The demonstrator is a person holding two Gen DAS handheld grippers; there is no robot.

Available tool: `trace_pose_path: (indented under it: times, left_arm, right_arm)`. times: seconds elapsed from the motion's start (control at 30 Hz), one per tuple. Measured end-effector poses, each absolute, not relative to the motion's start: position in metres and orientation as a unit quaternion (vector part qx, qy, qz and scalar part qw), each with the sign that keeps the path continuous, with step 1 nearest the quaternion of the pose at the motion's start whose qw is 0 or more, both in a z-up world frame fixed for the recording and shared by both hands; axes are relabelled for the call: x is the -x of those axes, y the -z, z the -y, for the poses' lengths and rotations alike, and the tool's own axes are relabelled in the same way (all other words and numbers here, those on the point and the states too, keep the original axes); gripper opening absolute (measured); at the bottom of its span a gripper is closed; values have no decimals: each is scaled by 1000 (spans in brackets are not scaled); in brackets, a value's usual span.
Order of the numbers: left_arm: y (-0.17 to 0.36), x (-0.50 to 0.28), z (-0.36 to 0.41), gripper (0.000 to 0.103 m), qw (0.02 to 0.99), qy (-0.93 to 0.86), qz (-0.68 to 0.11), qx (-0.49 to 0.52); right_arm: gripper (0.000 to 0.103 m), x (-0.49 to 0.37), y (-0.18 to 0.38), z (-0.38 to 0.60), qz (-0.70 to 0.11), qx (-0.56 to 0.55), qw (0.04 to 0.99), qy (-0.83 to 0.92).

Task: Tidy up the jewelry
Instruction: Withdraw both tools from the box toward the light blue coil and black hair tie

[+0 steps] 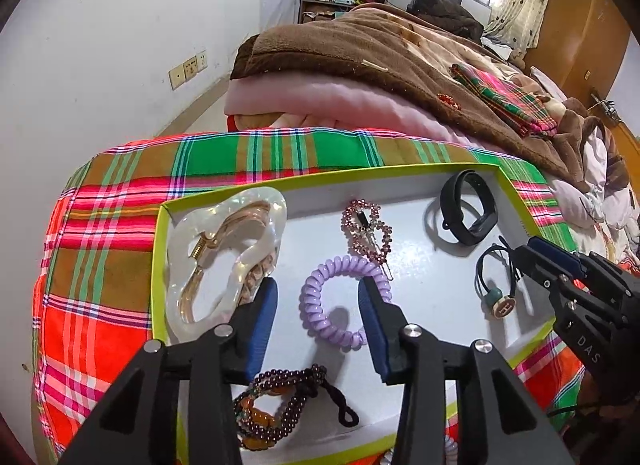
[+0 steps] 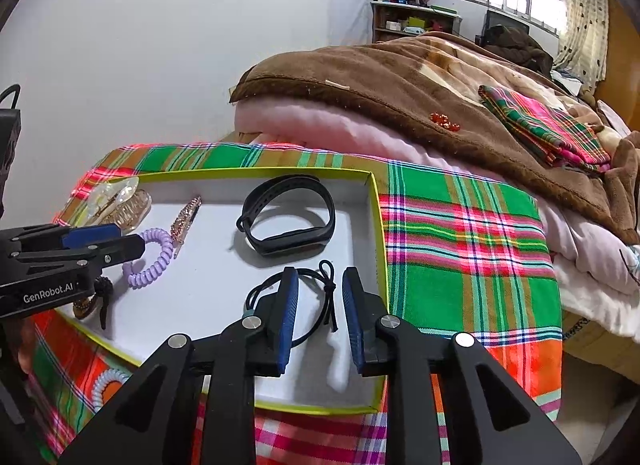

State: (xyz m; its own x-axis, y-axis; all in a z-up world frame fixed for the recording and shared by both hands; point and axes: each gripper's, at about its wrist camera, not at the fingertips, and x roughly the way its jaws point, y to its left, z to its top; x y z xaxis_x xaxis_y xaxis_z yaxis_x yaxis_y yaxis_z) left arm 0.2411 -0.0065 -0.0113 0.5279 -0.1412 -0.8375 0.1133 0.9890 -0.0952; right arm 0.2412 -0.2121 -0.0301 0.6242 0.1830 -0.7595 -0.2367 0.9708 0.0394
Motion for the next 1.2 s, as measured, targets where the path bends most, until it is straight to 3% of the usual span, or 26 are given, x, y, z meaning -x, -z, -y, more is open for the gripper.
trace_pose_path:
  times: [0.4,0.47,0.53,1.2]
  left_arm:
    - [-12,-204,1,50,889,75,-450,29]
    - [-17,-196,-1,50,892,74,-444,31]
    - [-22,-186,-3,52,896,76,-436,35]
    - [-12,-99,-36,62,898,90,-421,90]
  right_arm:
    - [26,-216,11,217,-397,7,909,-126]
    - [39,-209,6,216,-391,5,912,-127]
    - [42,-201,2,216,-385,0,913,-133]
    - [44,-122,15,196,-393,-25,898,-198]
